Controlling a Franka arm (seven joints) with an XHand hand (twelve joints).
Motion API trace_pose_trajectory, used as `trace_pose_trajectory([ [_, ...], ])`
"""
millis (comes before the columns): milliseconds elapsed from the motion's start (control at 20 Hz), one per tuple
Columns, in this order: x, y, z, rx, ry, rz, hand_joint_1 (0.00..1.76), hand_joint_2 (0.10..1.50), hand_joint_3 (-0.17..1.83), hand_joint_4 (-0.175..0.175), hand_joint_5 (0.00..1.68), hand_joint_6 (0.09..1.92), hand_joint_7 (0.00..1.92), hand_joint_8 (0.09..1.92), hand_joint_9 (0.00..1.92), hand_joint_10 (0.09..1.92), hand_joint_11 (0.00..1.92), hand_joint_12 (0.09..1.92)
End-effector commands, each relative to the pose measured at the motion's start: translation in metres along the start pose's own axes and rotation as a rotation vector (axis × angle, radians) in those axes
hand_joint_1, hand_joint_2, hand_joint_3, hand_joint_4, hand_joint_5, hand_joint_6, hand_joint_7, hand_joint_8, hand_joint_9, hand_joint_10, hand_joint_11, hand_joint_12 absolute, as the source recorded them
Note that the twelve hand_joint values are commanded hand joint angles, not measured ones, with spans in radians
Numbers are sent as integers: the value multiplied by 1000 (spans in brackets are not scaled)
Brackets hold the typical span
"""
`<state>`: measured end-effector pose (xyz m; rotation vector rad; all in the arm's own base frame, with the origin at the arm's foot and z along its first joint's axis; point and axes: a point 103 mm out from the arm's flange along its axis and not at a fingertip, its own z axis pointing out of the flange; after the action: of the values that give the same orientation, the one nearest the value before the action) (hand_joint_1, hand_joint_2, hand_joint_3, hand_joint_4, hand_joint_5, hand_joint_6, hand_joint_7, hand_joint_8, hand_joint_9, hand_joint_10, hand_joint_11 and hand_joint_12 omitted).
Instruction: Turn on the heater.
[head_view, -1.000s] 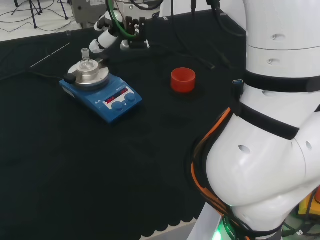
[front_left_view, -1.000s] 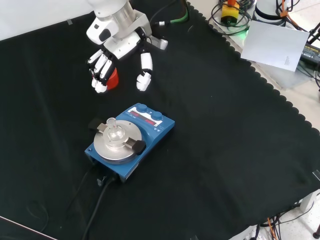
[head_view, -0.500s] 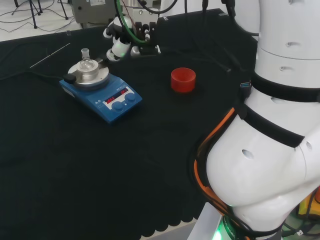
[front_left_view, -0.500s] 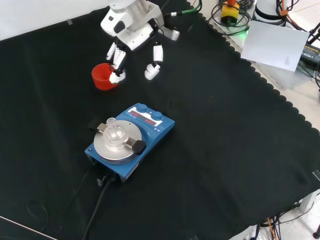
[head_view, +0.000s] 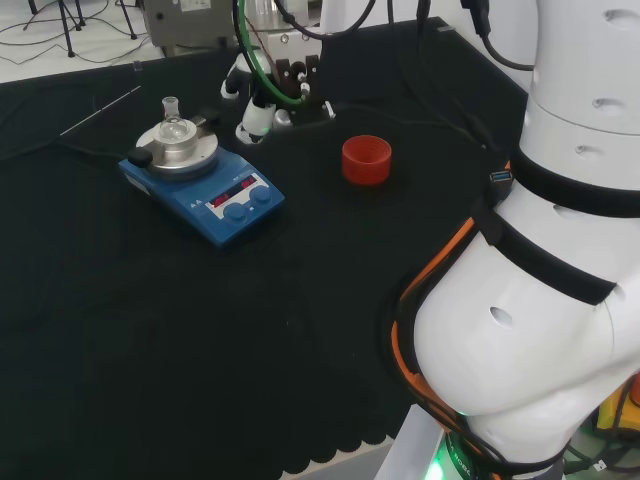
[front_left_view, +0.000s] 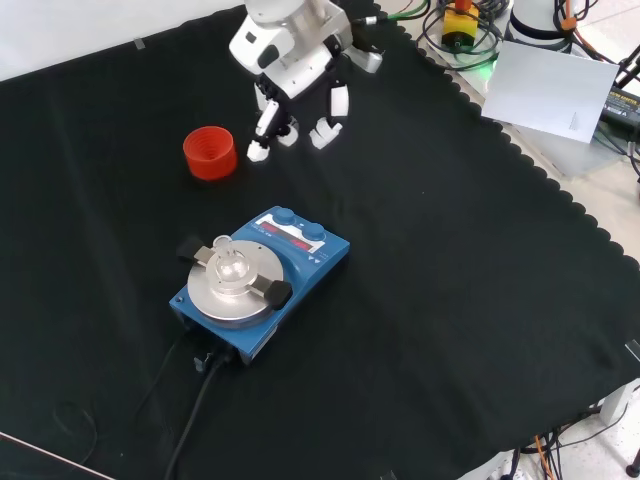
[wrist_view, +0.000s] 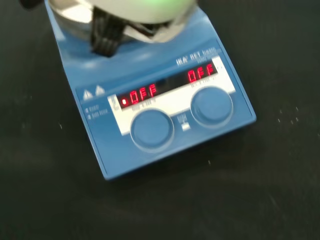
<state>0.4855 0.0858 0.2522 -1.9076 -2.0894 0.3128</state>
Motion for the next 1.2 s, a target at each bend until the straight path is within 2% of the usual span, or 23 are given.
trace_pose_trajectory([
  [50, 9, -14, 14, 41, -53, -11, 1132, 635, 737, -25, 502, 87, 1220, 774, 1424, 441, 1400, 752],
  [150, 9, -17, 18, 22, -70, -18, 1139, 639, 728, -31, 522, 87, 1299, 829, 1472, 490, 1470, 707],
  [350, 8, -20, 24, 41, -102, -15, 1167, 651, 710, -47, 581, 87, 1465, 974, 1640, 649, 1711, 676],
  [450, 8, -20, 27, 48, -123, -15, 1177, 653, 714, -48, 606, 87, 1549, 1114, 1715, 815, 1797, 790],
  [550, 9, -21, 29, 63, -140, -17, 1207, 662, 732, -45, 634, 91, 1609, 1292, 1777, 1028, 1845, 992],
  [700, 12, -22, 32, 85, -165, -24, 1262, 676, 778, -42, 634, 175, 1663, 1473, 1817, 1222, 1835, 1185],
  [850, 12, -21, 35, 125, -169, -29, 1371, 665, 913, -37, 507, 426, 1706, 1609, 1834, 1376, 1769, 1312],
  [950, 12, -19, 36, 151, -168, -30, 1442, 642, 1013, -34, 439, 518, 1726, 1683, 1842, 1462, 1737, 1393],
  [1200, 11, -16, 40, 204, -169, -33, 1540, 576, 1172, -27, 365, 493, 1766, 1784, 1862, 1591, 1704, 1477],
])
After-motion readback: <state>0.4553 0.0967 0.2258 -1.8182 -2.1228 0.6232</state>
